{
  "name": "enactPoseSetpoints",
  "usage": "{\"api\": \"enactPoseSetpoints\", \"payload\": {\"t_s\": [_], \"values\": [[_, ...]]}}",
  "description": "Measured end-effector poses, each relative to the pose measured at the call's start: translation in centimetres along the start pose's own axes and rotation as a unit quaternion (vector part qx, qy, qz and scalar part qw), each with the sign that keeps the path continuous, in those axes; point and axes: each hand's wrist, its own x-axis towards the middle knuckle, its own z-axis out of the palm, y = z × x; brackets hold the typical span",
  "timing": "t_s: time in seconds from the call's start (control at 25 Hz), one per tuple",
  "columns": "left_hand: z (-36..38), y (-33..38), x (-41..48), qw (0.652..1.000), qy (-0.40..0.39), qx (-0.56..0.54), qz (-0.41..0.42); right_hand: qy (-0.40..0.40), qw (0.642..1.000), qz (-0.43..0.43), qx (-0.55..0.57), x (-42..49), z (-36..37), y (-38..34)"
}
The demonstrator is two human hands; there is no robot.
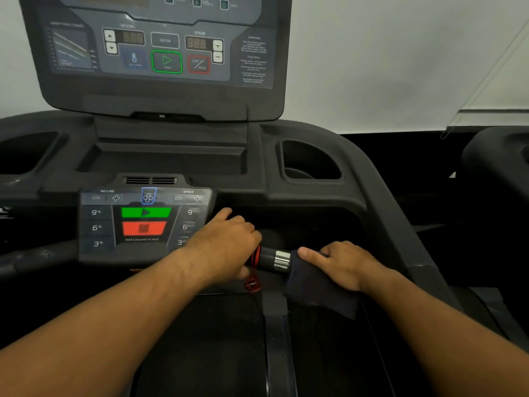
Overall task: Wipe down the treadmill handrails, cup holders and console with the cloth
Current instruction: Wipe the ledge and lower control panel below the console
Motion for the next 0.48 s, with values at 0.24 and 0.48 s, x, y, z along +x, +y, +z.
{"api": "enactPoseSetpoints", "payload": {"t_s": [0.24, 0.48], "values": [[0.0, -0.7, 0.6, 1.000, -0.013, -0.010, -0.025, 0.103, 0.981, -0.058, -0.157, -2.4, 2.9, 0.1], [-0.4, -1.1, 0.3, 0.996, 0.008, 0.016, -0.083, -0.002, 0.992, -0.079, -0.100, 0.1, 1.3, -0.9]]}}
